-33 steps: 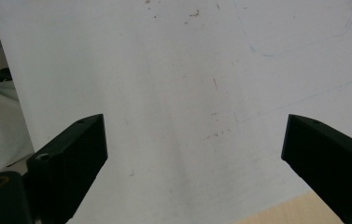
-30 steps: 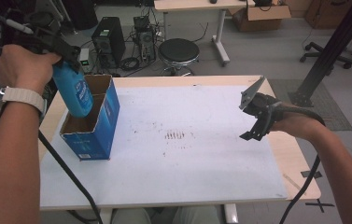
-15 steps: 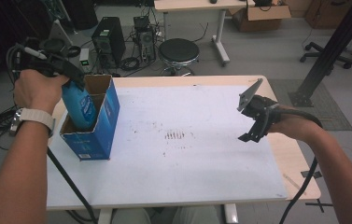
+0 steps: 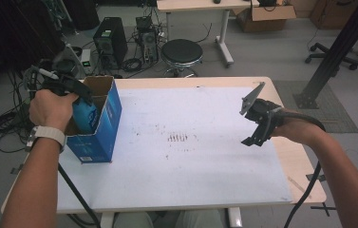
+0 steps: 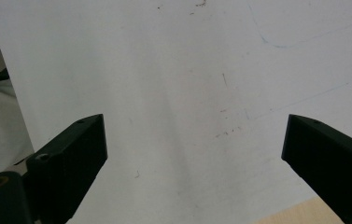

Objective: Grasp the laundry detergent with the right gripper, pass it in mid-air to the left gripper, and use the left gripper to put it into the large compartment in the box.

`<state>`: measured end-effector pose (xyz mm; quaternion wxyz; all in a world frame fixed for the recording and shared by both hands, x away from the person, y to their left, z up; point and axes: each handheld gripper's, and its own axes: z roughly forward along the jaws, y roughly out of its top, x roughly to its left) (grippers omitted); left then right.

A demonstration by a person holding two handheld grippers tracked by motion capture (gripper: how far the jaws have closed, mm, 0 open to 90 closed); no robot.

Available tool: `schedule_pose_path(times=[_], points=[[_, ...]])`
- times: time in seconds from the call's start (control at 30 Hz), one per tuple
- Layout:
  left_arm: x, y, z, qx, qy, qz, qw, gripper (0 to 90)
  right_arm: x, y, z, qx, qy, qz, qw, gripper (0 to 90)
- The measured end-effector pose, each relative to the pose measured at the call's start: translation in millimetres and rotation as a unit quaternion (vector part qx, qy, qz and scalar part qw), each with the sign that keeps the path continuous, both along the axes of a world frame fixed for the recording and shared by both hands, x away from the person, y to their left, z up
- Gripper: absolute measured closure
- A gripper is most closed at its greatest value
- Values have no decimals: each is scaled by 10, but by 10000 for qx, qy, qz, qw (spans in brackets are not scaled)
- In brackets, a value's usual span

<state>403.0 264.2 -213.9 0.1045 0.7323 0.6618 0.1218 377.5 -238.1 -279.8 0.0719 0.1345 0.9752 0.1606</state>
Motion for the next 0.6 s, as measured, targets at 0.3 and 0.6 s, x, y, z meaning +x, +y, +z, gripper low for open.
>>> schedule_pose_path(times=[0.3, 0.6], points=[[17, 8, -245, 44, -4, -35, 10000, 376, 9, 1, -49, -24, 48, -32, 10000, 65], [49, -8, -448, 159, 85, -98, 9998, 376, 16, 10, -74, -8, 66, -46, 10000, 65]])
